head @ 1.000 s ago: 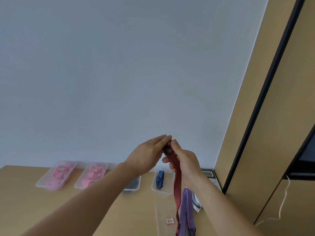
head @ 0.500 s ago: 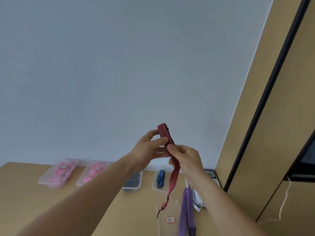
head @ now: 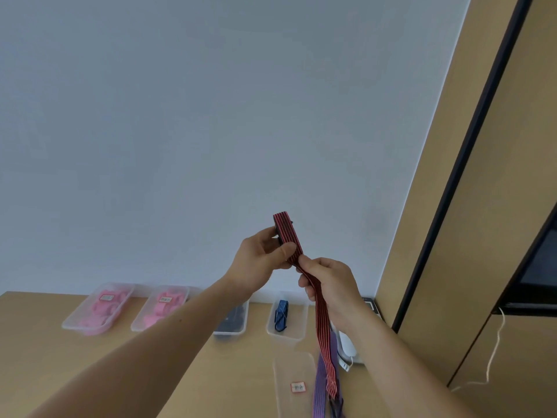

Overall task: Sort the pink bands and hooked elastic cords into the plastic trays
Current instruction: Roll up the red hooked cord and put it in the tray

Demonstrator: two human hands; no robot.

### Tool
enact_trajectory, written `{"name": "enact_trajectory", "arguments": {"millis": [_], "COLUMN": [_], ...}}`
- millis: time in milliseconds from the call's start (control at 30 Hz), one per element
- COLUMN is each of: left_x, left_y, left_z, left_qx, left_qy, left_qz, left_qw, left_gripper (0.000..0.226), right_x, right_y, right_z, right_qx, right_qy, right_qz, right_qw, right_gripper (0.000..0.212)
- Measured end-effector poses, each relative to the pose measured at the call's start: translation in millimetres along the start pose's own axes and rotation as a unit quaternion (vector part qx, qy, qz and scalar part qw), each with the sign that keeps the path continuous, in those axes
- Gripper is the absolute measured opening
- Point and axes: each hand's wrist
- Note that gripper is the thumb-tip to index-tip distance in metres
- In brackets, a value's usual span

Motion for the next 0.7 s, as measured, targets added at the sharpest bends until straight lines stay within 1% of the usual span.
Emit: {"name": "enact_trajectory", "arguments": {"millis": [67, 100, 267, 333, 400, 433, 533, 600, 633, 700], "left_x": [-0.7, -1.5, -0.7, 0.7, 2.2, 2.7, 2.6, 4.2, 5.4, 7.8], "left_y": [0.7, 0.9, -1.9, -2.1, -1.9, -2.4, -6.6, -9.4, -11.4, -17.5], "left_z": [0.0, -0.4, -1.2, -1.0, -1.8, -2.0, -3.3, -3.4, -2.7, 1.9], "left_qx": [0.089, 0.106, 0.144, 0.13, 0.077, 0.032, -0.104, -0.172, -0.202, -0.285], "left_qy": [0.013, 0.017, 0.004, -0.005, -0.013, -0.013, 0.009, 0.02, 0.012, -0.013], "left_qz": [0.035, 0.047, 0.08, 0.08, 0.073, 0.062, 0.002, -0.042, -0.067, -0.129], "left_qw": [0.995, 0.993, 0.986, 0.988, 0.994, 0.997, 0.995, 0.984, 0.977, 0.95], "left_gripper": [0.022, 0.024, 0.022, 0.024, 0.029, 0.031, 0.029, 0.028, 0.031, 0.037], "right_x": [2.3, 3.2, 4.2, 4.3, 4.1, 3.8, 2.3, 1.5, 1.4, 1.3], "right_y": [-0.9, -1.1, -0.4, 0.8, 1.8, 2.5, 4.7, 4.3, 3.2, 1.0], "right_z": [0.1, -0.3, -2.2, -0.7, -0.8, -1.7, -5.7, -7.5, -7.6, -6.1], "right_qx": [0.015, 0.023, 0.048, 0.04, 0.026, 0.019, 0.004, 0.003, 0.0, -0.008], "right_qy": [-0.003, -0.001, 0.024, 0.027, 0.023, 0.022, 0.027, 0.03, 0.031, 0.03], "right_qz": [0.021, 0.029, 0.035, 0.026, 0.016, 0.009, -0.01, -0.021, -0.027, -0.035], "right_qw": [1.0, 0.999, 0.998, 0.998, 0.999, 1.0, 1.0, 0.999, 0.999, 0.999], "right_gripper": [0.026, 0.026, 0.025, 0.024, 0.024, 0.026, 0.034, 0.038, 0.039, 0.044]}}
Point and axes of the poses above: each hand's wrist, its own x-axis away from the middle knuckle, its own z-axis out of the back of the hand, y = z × x, and after that the axes turned 2 degrees about -y, right-handed
